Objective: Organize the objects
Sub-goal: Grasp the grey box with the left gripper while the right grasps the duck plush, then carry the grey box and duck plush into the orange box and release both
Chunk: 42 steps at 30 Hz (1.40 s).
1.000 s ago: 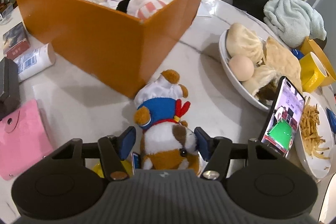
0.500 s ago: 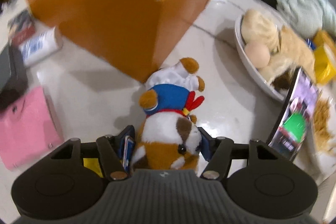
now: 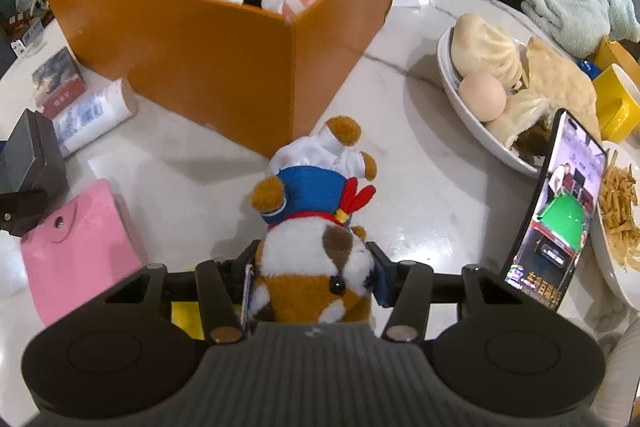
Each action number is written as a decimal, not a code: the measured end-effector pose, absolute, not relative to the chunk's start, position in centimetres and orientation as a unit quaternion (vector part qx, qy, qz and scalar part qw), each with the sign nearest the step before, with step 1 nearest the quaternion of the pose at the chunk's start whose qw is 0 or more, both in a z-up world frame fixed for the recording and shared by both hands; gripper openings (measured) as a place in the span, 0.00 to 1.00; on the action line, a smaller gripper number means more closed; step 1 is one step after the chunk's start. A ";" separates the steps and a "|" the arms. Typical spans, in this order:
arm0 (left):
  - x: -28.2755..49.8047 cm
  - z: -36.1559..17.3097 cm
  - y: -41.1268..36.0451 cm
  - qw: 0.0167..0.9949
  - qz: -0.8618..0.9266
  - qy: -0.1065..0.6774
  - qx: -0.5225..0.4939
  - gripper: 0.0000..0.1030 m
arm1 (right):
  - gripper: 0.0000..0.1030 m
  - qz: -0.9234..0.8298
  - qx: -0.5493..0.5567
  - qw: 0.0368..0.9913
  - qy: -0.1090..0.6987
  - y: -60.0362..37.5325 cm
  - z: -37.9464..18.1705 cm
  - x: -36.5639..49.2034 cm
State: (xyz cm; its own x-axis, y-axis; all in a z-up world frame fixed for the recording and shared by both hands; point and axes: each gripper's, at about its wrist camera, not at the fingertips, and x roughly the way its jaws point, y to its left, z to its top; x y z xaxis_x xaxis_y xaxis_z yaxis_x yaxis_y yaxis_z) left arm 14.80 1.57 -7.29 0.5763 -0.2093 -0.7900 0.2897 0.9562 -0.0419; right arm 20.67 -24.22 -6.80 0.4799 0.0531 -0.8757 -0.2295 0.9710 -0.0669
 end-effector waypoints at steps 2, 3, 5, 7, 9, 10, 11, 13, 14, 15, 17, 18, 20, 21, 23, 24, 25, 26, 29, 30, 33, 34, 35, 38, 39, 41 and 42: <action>14.5 -6.8 1.6 0.889 -0.143 0.433 0.048 0.90 | 0.53 0.088 -0.083 0.859 0.497 -24.2 -6.1 20.2; 14.3 -6.6 1.6 0.889 -0.143 0.431 0.048 0.90 | 0.53 0.091 -0.082 0.861 0.493 -24.1 -5.7 19.9; 14.0 -6.2 1.8 0.891 -0.143 0.428 0.048 0.90 | 0.53 0.095 -0.082 0.865 0.486 -23.9 -5.0 19.3; 13.7 -5.7 1.9 0.892 -0.144 0.425 0.048 0.90 | 0.53 0.099 -0.083 0.868 0.479 -23.6 -4.2 18.7; 13.3 -5.1 2.0 0.893 -0.147 0.422 0.050 0.90 | 0.53 0.106 -0.085 0.872 0.471 -23.1 -3.3 18.0; 13.1 -4.8 1.9 0.894 -0.148 0.420 0.053 0.90 | 0.53 0.109 -0.086 0.873 0.467 -22.9 -2.8 17.7; 13.0 -4.6 2.0 0.894 -0.149 0.418 0.055 0.90 | 0.53 0.111 -0.087 0.875 0.463 -22.6 -2.4 17.4; 12.8 -4.0 2.0 0.896 -0.148 0.415 0.057 0.90 | 0.53 0.118 -0.089 0.878 0.456 -22.1 -1.4 16.7; 12.7 -3.7 2.1 0.897 -0.149 0.413 0.056 0.90 | 0.53 0.121 -0.089 0.880 0.451 -21.8 -0.9 16.4; 12.6 -3.4 2.1 0.897 -0.149 0.412 0.055 0.90 | 0.53 0.124 -0.090 0.881 0.447 -21.6 -0.4 16.1; 12.4 -2.8 2.1 0.899 -0.151 0.408 0.056 0.90 | 0.53 0.130 -0.091 0.884 0.440 -21.1 0.5 15.5; 12.3 -2.6 2.0 0.900 -0.151 0.405 0.059 0.90 | 0.53 0.132 -0.092 0.885 0.437 -20.9 0.8 15.3; 12.1 -2.2 1.8 0.901 -0.151 0.401 0.064 0.90 | 0.53 0.137 -0.093 0.886 0.432 -20.4 1.3 14.9; 12.0 -2.1 1.6 0.901 -0.152 0.400 0.064 0.90 | 0.53 0.140 -0.095 0.887 0.430 -20.2 1.6 14.7; 11.9 -1.9 1.4 0.901 -0.156 0.399 0.064 0.90 | 0.53 0.144 -0.097 0.887 0.427 -19.7 1.9 14.6; 11.9 -1.8 1.2 0.901 -0.158 0.399 0.066 0.90 | 0.53 0.146 -0.099 0.887 0.427 -19.5 2.0 14.6; 11.9 -1.7 1.1 0.901 -0.159 0.398 0.070 0.90 | 0.53 0.148 -0.101 0.887 0.426 -19.3 2.1 14.7; 12.0 -1.6 0.9 0.901 -0.159 0.396 0.075 0.90 | 0.53 0.149 -0.103 0.887 0.425 -19.1 2.2 14.7; 12.4 -1.1 0.7 0.903 -0.160 0.390 0.086 0.90 | 0.53 0.154 -0.106 0.888 0.420 -18.7 2.7 14.9; 12.6 -0.8 0.6 0.903 -0.162 0.390 0.087 0.90 | 0.53 0.156 -0.106 0.889 0.418 -18.6 2.9 15.1; 13.9 0.2 0.5 0.903 -0.164 0.385 0.094 0.90 | 0.53 0.160 -0.111 0.891 0.411 -18.2 3.8 16.0; 14.4 0.7 0.5 0.905 -0.164 0.382 0.094 0.90 | 0.53 0.160 -0.113 0.892 0.408 -18.1 4.1 16.4; 15.0 1.2 0.5 0.906 -0.164 0.380 0.092 0.90 | 0.53 0.161 -0.114 0.893 0.404 -18.0 4.5 16.9; 16.9 2.5 0.8 0.909 -0.164 0.373 0.087 0.90 | 0.53 0.161 -0.117 0.897 0.396 -17.7 5.5 18.3; 17.5 3.0 0.8 0.911 -0.162 0.370 0.087 0.90 | 0.53 0.161 -0.118 0.898 0.392 -17.6 5.9 18.8; 19.0 3.9 0.8 0.913 -0.161 0.364 0.087 0.90 | 0.53 0.161 -0.119 0.901 0.385 -17.4 6.7 19.9; 19.7 4.4 0.8 0.914 -0.160 0.362 0.086 0.90 | 0.53 0.161 -0.120 0.903 0.381 -17.3 7.2 20.5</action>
